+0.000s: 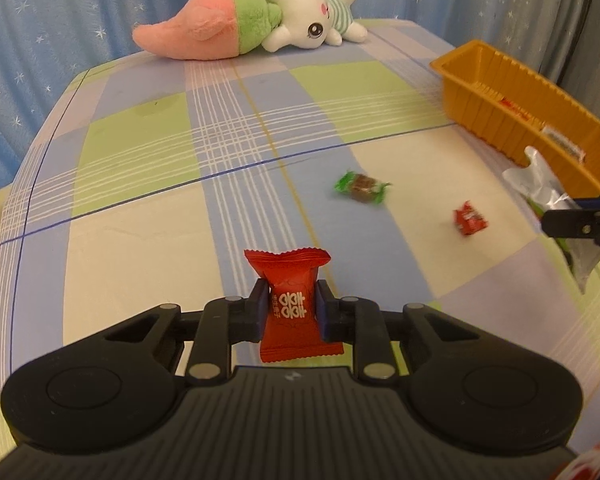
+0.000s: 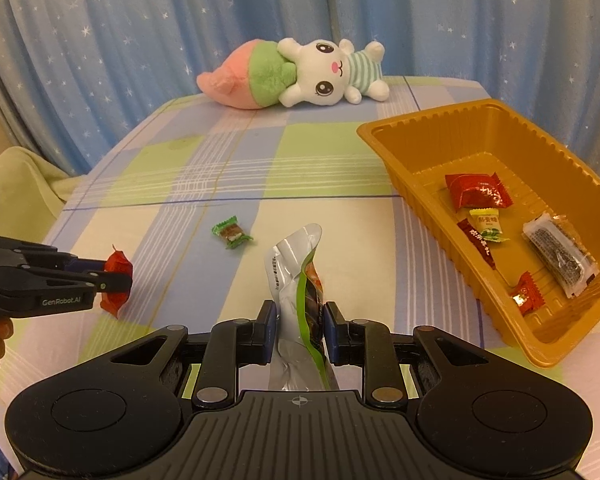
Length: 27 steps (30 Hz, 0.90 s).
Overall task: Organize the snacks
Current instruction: 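Close the left gripper on the red packet while the right holds the wrapper, then carry the red packet and silver-green wrapper over the orange tray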
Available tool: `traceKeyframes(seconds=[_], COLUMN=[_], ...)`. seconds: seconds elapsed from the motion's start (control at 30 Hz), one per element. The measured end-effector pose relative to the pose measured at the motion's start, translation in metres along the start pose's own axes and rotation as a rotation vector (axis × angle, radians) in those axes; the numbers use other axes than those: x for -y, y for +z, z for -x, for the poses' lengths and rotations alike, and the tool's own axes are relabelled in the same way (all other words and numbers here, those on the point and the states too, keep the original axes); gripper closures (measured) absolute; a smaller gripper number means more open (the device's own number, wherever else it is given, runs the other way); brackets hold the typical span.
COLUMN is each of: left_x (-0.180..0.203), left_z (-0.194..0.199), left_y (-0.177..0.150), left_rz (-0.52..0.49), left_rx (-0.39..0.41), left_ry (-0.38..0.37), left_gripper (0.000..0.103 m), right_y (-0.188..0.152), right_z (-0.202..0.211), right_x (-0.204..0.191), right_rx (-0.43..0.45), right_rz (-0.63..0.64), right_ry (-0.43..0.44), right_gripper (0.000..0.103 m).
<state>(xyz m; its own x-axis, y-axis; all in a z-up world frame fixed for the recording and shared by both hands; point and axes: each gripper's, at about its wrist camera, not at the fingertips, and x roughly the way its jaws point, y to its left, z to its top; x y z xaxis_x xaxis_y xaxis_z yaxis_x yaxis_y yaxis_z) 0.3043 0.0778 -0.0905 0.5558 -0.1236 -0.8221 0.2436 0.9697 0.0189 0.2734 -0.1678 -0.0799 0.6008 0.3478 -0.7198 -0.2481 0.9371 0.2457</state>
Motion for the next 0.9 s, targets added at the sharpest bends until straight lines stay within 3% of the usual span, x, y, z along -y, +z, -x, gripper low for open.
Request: traceKeyframes(seconds=[0.47,0.9], left_x=[0.072,0.169], left_z=[0.052,0.048], left_y=[0.011,0.060], left_rz=[0.034,-0.015], left_rx=[0.083,0.145], left_ry=[-0.070,-0.137], left_gripper=[0.081,0.081], right_y=[-0.002,0.016], right_z=[0.044,0.085], right_x=[0.035,0.116], right_rx=[0.051,0.111], right_rz=[-0.001,-0.020], right_ry=[0.039,0.004], right_gripper=[0.078,0.078])
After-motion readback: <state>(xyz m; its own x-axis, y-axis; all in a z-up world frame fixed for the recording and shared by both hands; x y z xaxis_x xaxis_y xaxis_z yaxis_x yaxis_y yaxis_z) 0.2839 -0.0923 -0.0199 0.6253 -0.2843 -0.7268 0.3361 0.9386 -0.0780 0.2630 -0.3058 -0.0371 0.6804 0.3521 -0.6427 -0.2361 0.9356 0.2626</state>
